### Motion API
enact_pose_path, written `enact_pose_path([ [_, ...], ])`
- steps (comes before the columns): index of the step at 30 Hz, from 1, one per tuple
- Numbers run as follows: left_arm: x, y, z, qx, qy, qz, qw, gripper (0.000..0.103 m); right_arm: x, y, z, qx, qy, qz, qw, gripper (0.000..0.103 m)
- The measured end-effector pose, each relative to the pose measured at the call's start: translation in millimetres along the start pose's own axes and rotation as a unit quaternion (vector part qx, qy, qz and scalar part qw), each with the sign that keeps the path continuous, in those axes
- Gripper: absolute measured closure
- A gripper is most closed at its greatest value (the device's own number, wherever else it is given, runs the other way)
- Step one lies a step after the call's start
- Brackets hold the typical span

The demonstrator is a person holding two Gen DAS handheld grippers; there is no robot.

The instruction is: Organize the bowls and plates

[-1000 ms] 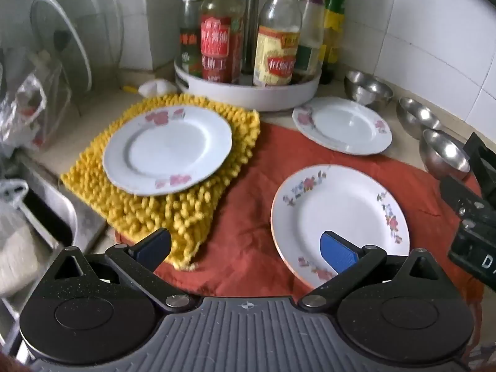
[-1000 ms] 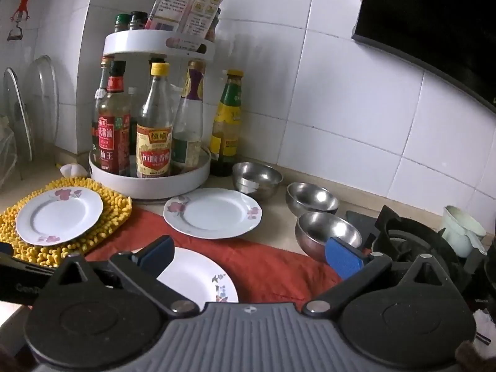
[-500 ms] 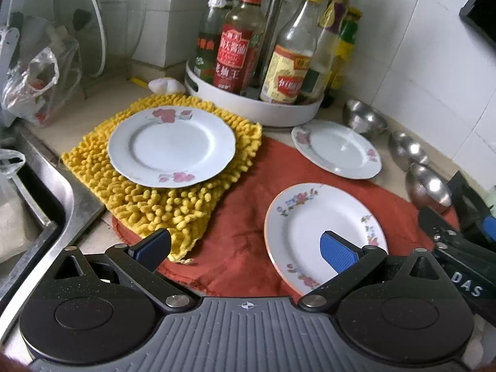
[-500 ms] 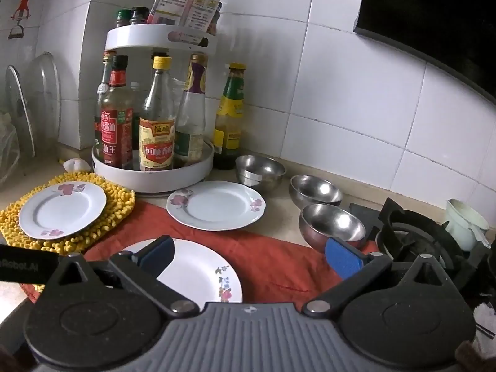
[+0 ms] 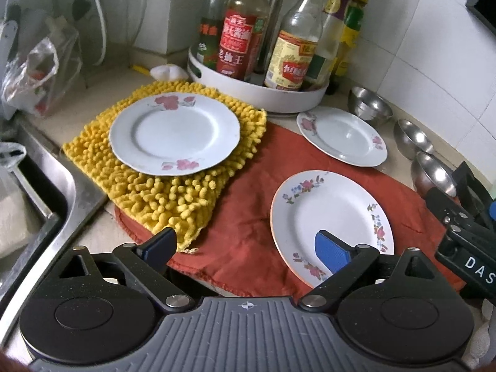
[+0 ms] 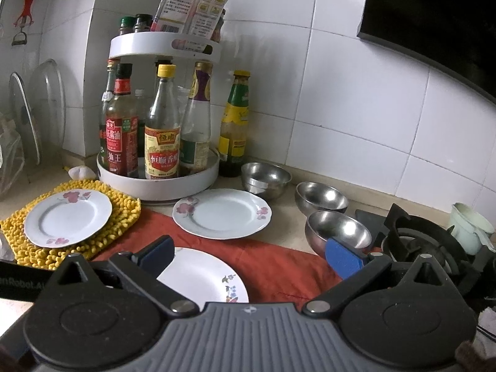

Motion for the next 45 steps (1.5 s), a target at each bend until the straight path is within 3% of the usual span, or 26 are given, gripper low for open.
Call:
enact_pose_path([
  [6,-2.9,4.4,-1.9,-0.014,-0.008,-0.013,0.9998,0.000,-0.1,0.9,1.2,-0.006,-0.001,-0.002,1.000,0.003],
  [14,-9.9,6.0,-2.9,-0.062,-0.035,-0.003,0.9974,0.000,-2.0,3.8,4.6,-0.014,0.000,-0.001,1.000,0.003],
  [21,-10.9,5.7,2.7,-0.082,-0.026,0.011,0.9962,0.000,-7.8,8.5,9.4,-0.009,-0.009,-0.007,1.000,0.003],
  [45,-6.7,1.4,5.1,-0.082,-0.019,0.039,0.9957,0.000,0.7,19.2,14.3,-0.013,0.018,-0.003,1.000,0.003],
])
Point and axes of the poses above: each gripper's, at about its wrist camera, not at the fingertips, and z roughly the way its jaws point, y to its left, x to its underside, the point moved 3 cm from there along z, roughly the way its jaws point, and after that the axes turned 8 degrees about -y, right-handed, at the moved point
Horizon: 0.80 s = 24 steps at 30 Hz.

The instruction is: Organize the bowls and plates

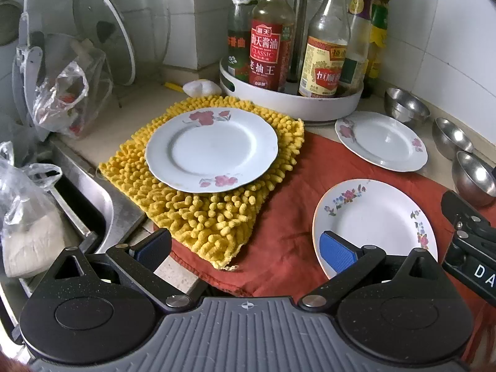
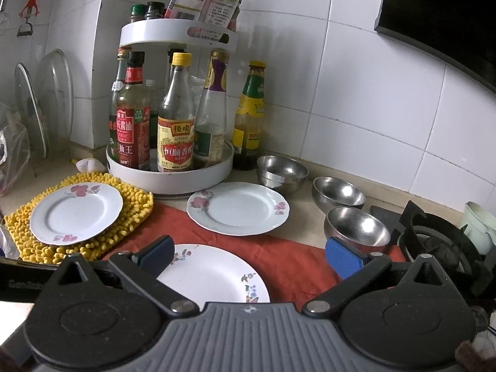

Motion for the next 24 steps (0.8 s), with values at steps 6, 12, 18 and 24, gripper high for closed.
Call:
enact_pose_path([
  [6,0.7,-0.8,0.4,0.007,0.001,0.005,1.0000,0.000,2.4,0.9,0.8,0.003,0.007,0.000,1.000,0.003],
  [12,0.4,-0.7,0.2,0.014,-0.001,0.008,0.9999,0.000,2.5,3.2,-0.1,0.004,0.010,-0.001,1.000,0.003],
  [18,0.9,0.5,0.4,0.018,-0.001,0.010,0.9998,0.001,2.8,3.6,-0.8,0.004,0.012,-0.001,1.000,0.003],
  [24,0.8,2.4,-0.4,0.020,-0.003,0.009,0.9998,0.001,2.8,3.3,-0.9,0.005,0.012,-0.001,1.000,0.003],
])
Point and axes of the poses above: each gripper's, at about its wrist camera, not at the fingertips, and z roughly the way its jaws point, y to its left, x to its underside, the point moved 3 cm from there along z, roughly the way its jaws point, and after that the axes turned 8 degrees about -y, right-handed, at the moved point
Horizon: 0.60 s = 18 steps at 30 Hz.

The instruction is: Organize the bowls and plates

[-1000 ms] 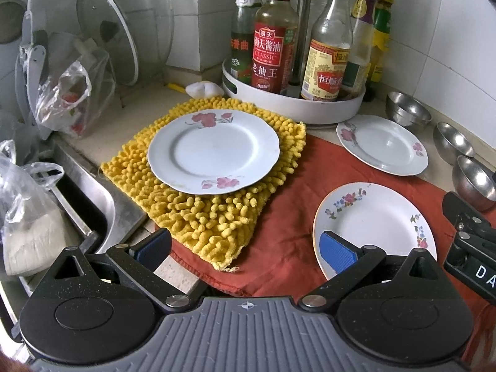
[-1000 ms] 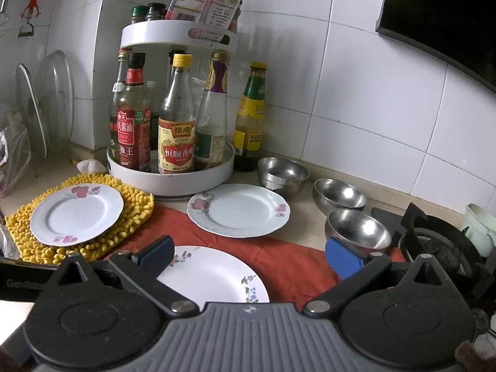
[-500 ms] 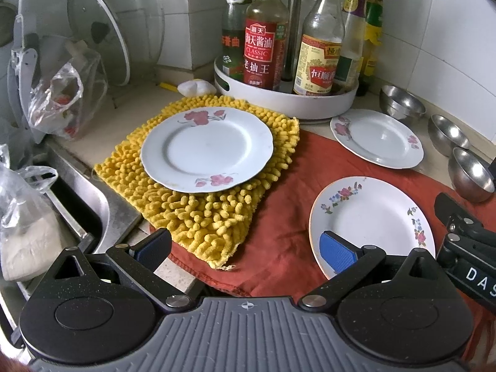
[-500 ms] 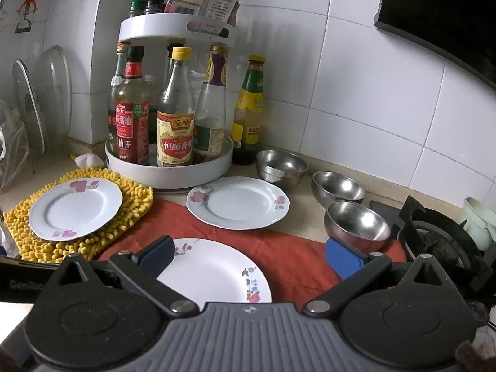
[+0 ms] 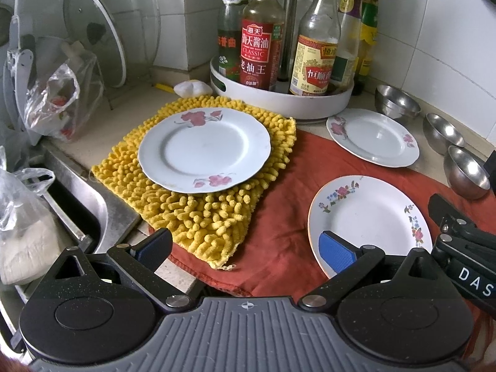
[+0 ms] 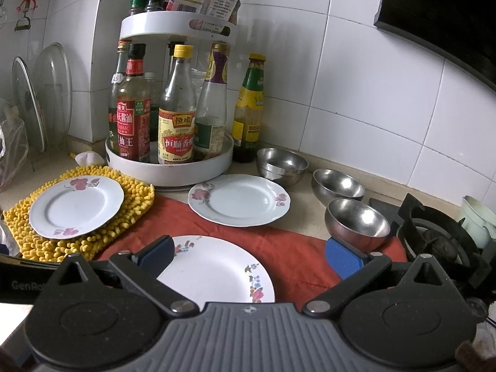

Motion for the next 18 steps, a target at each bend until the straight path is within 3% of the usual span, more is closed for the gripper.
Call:
enact_pose_path([
  [18,2.8,-3.1,1.5,0.002,0.010,-0.001,0.9999,0.003,4.3,1.8,-1.4,0.001,0.009,-0.001,1.000,0.003],
])
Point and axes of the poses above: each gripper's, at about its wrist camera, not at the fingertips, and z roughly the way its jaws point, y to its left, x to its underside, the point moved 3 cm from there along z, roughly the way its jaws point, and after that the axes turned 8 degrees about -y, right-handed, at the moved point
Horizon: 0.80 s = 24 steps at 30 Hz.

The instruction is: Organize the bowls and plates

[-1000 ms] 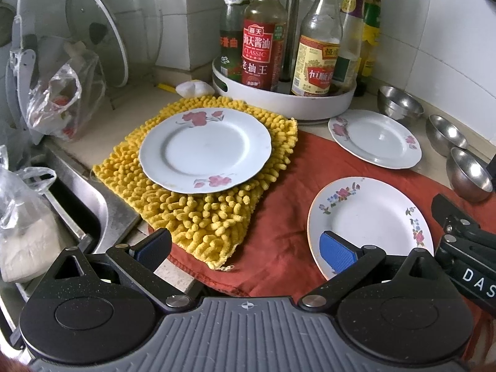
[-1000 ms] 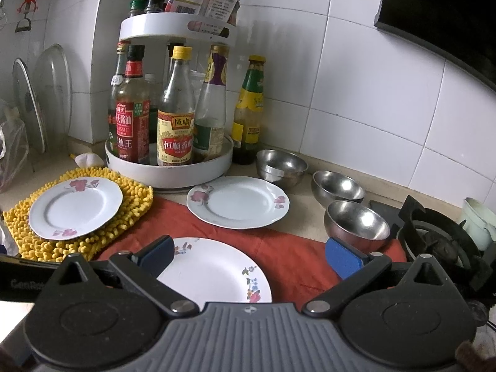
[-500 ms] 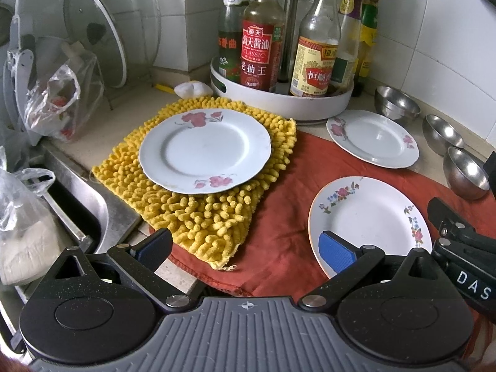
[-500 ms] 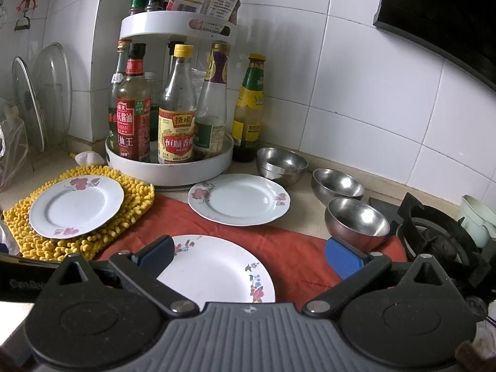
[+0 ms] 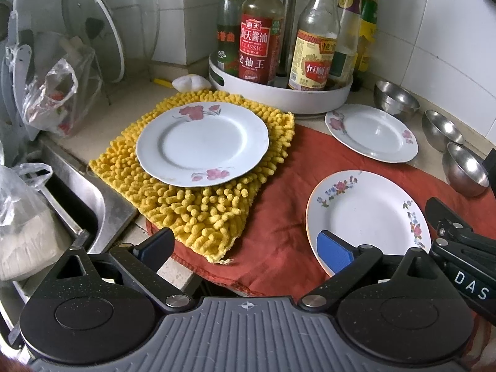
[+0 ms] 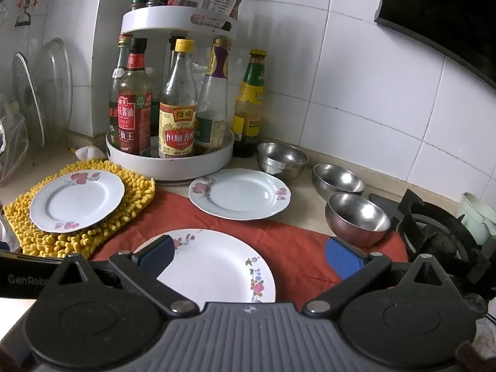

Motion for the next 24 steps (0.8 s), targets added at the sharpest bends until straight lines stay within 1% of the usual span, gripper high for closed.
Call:
enact_pose_path([
  [4,-0.2,-4.4,3.8,0.004,0.005,0.003,1.0000,0.003,0.5,-3.9,3.2,-0.001,0.003,0.001,1.000,0.003],
  [8,0.6,-10.1,11.5,0.019,0.015,0.003,0.9997,0.003,2.3,-9.4,7.4,-0.001,0.008,0.004,1.000,0.003],
  [13,2.3,-25.5,21.9,0.033,0.019,0.024,0.9990,0.003,5.6,-20.7,16.8,0.005,0.017,-0.001,1.000,0.003],
  [16,3.8,-33.8,32.7,0.044,0.032,0.031,0.9981,0.003,9.4,-32.4,25.6,0.009,0.028,0.005,1.000,0.003],
  [24,6.4,-54.2,59.1,0.044,0.047,0.056,0.9963,0.005,22.3,-58.8,60.3,-0.003,0.062,0.004,0.998,0.003],
])
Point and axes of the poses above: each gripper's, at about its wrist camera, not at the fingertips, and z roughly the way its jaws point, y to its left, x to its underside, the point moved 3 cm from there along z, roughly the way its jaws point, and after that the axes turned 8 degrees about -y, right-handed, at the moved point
